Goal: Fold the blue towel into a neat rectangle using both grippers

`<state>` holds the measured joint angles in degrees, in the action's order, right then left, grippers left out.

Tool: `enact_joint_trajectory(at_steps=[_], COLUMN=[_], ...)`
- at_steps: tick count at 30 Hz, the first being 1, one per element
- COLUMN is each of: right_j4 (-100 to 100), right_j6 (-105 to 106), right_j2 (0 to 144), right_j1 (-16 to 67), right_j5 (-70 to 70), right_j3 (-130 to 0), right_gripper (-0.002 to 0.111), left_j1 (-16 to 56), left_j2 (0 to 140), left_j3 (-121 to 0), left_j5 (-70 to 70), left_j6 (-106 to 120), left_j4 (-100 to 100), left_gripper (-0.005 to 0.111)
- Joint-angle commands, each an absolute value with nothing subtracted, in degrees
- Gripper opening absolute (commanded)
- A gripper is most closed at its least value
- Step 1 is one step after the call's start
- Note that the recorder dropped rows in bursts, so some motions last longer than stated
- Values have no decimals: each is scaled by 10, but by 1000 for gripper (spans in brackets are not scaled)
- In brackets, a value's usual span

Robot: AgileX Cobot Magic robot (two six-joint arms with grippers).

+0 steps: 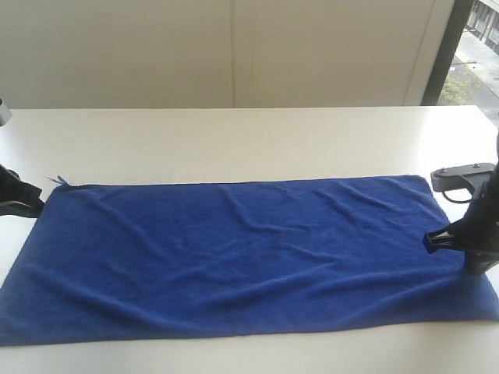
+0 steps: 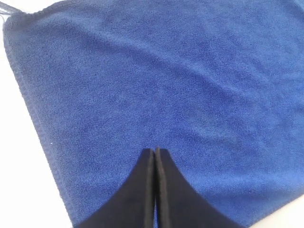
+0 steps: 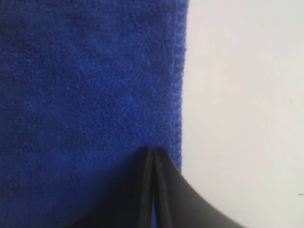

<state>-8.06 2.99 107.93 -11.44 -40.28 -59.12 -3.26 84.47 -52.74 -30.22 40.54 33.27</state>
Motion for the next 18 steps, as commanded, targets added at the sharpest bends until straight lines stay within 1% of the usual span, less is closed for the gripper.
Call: enact_joint_trajectory(at_steps=[1,13,18], right_j4=[-102,-129,-104], right_j6=[23,-4,0], right_j2=[1089,1089,1050], right_j1=[-139,-161,-154], right_j5=[-396,-397,-385], right_j3=[-586,-586,-586], right_gripper=[0,0,0], left_j1=[-32,-32,-32], left_j2=[840,840,840], left_j3=[-524,-524,-524], left_j5=[-308,-301,-301], left_j6=[402,402,402], left_j4=[343,345,354], left_gripper=[0,0,0])
